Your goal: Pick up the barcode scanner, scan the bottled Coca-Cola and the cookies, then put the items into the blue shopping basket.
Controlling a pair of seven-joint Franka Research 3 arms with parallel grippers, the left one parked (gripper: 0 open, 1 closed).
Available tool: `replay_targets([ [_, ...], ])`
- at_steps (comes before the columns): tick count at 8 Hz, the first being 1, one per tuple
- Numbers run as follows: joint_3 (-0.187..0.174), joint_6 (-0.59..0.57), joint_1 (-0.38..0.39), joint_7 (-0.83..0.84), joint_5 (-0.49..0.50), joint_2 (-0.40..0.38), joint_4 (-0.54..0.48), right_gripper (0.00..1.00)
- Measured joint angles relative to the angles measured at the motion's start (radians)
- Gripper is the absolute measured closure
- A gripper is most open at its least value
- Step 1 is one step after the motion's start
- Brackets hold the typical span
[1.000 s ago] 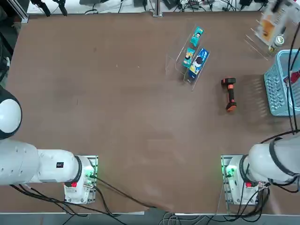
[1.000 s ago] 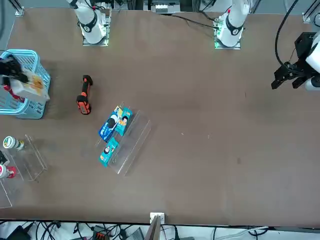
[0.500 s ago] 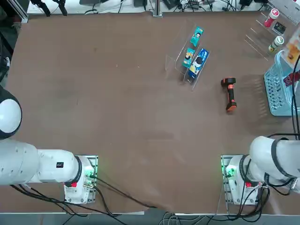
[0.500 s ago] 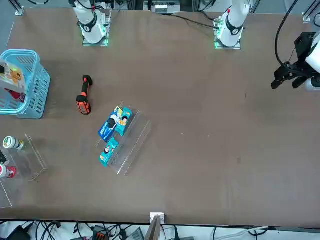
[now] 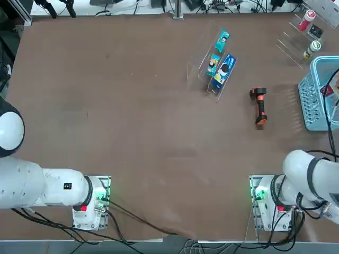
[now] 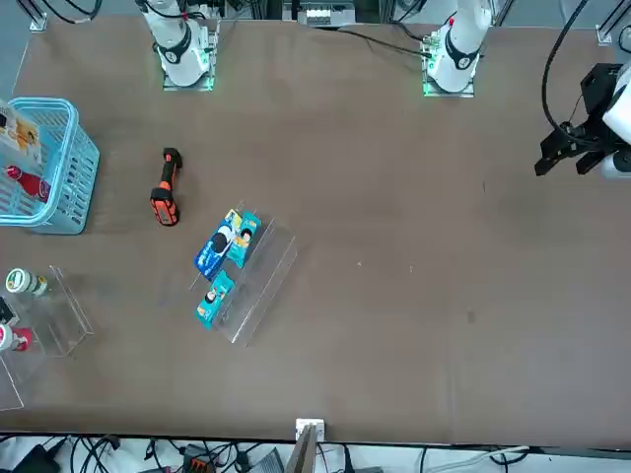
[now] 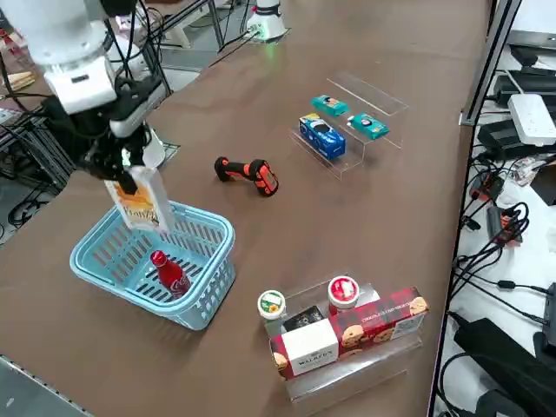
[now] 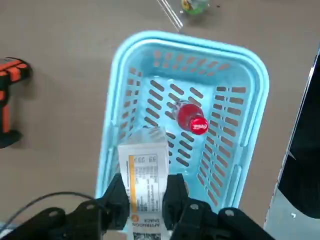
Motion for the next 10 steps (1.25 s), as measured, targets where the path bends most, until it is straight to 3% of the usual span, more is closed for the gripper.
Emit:
replay_targets([
  [2,-0.001,0.102,-0.011,-0.001,0.001,0.027,-0.071,0.63],
  [6,-0.001,0.226,-0.024,-0.001,0.001,0.167,-0.084,0.61],
  [7,-0.001,0.242,-0.024,-0.001,0.003,0.189,-0.083,0.56],
  [8,-0.001,0.245,-0.024,-0.001,0.009,0.199,-0.083,0.49],
  [10,0.004,0.242,-0.023,-0.001,0.019,0.197,-0.076,0.13],
])
